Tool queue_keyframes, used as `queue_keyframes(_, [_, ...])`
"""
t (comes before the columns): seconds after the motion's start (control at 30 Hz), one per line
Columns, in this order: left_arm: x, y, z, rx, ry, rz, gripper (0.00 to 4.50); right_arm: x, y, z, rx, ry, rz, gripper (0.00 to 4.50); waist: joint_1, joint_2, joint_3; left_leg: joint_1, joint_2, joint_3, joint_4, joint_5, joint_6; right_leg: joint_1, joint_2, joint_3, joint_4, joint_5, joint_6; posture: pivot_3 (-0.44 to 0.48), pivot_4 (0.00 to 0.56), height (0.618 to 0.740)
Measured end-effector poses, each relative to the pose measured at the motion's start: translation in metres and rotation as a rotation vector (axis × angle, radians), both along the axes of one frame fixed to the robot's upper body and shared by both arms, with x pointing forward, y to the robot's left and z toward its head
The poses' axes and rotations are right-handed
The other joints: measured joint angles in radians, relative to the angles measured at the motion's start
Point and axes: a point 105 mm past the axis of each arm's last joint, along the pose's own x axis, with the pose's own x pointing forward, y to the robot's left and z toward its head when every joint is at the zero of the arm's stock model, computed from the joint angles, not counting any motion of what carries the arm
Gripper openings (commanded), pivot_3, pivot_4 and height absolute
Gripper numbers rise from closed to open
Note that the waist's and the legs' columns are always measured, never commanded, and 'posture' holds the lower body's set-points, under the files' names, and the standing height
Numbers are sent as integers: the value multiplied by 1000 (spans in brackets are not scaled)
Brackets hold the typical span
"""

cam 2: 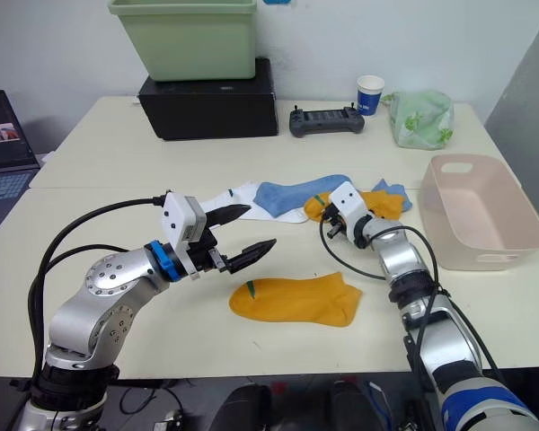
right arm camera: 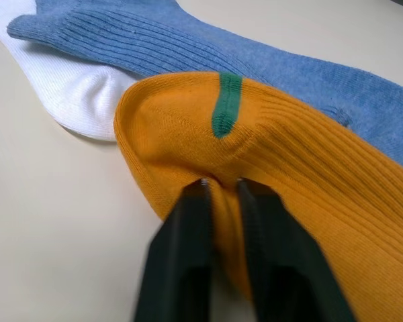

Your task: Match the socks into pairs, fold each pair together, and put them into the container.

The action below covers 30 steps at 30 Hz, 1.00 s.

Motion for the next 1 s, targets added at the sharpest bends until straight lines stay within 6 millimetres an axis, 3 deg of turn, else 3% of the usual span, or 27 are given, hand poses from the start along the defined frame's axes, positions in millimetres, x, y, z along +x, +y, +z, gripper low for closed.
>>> queue_keyframes(0.33, [-4,1,-3,-1,11,1,4500,-27,-13,0,61,56,79,26,6,0,0,-1,0,0,-1,0,0,-1,0,0,0,0,0,0,150,740])
queue_keyframes(0.6, [-13,24,-16,57,132,-12,4500,-85,14,13,115,199,326,26,-2,0,0,-1,1,-1,-1,0,0,-1,1,0,0,0,0,0,150,740])
queue_keyframes(0.83, [-14,34,-22,115,170,-1,4500,-105,58,3,135,242,413,26,-8,0,0,-1,1,-1,-1,0,0,-1,1,-1,-1,0,0,0,150,740])
queue_keyframes(0.93, [-14,32,-29,136,181,-16,4500,-108,60,5,144,249,419,692,-5,0,0,-1,0,-1,-1,0,0,-1,0,-1,-1,0,0,0,150,740])
queue_keyframes(1.0, [-17,29,-36,159,192,-39,4500,-108,51,10,137,245,418,1362,-2,0,0,-2,0,-1,-1,0,0,-1,0,-1,-2,0,0,0,150,740])
